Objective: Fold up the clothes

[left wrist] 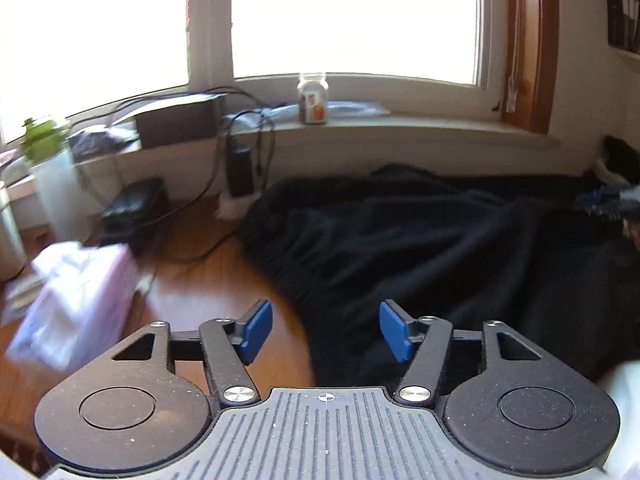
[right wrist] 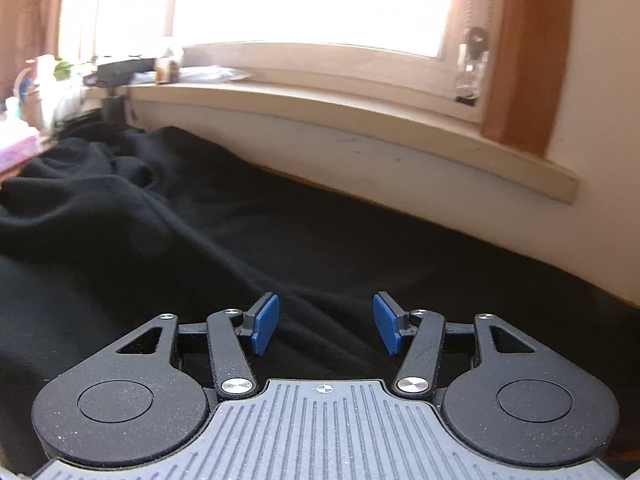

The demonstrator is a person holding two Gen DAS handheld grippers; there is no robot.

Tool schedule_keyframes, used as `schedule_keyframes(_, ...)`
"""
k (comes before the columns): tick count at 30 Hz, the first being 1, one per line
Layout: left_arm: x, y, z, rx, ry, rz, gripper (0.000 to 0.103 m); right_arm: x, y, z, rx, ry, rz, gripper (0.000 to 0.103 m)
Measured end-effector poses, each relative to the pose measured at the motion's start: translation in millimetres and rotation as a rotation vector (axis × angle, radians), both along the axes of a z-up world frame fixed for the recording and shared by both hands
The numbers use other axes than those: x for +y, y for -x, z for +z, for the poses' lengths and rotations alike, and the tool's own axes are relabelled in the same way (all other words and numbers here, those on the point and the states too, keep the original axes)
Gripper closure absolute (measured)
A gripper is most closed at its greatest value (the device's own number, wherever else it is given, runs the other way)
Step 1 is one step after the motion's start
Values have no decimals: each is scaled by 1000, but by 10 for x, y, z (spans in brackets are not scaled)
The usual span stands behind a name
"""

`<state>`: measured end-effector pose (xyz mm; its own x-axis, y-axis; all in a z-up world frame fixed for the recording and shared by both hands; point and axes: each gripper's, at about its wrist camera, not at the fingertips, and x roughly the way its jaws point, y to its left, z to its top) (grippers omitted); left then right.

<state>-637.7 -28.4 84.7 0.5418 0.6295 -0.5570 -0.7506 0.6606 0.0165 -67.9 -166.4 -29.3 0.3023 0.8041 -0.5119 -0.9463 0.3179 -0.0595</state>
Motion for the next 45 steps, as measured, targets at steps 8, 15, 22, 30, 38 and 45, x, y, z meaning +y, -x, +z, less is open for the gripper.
schedule_keyframes(8, 501, -1015, -194, -30, 6, -121, 33, 190, 225, 139, 7, -57, 109, 50)
schedule_keyframes(15, 741, -1623, -490, 0, -1, -151, 27, 744, 380, 255, 114, -85, 233, 50)
schedule_keyframes(22, 912, -1557, -796, 16, 69, -111, 26, 1025, 622, 159, 164, 2, 376, 81)
schedule_keyframes(30, 883, -1556, -796, 42, 62, -115, 24, 665, 934, 151, 179, 67, 511, 71)
schedule_keyframes(38, 877, -1559, -801, 44, 59, -112, 24, 556, 703, 485, 173, -33, 505, 56)
schedule_keyframes(45, 884, -1561, -804, 42, 55, -107, 24, 1032, 615, 427, 179, -38, 410, 56)
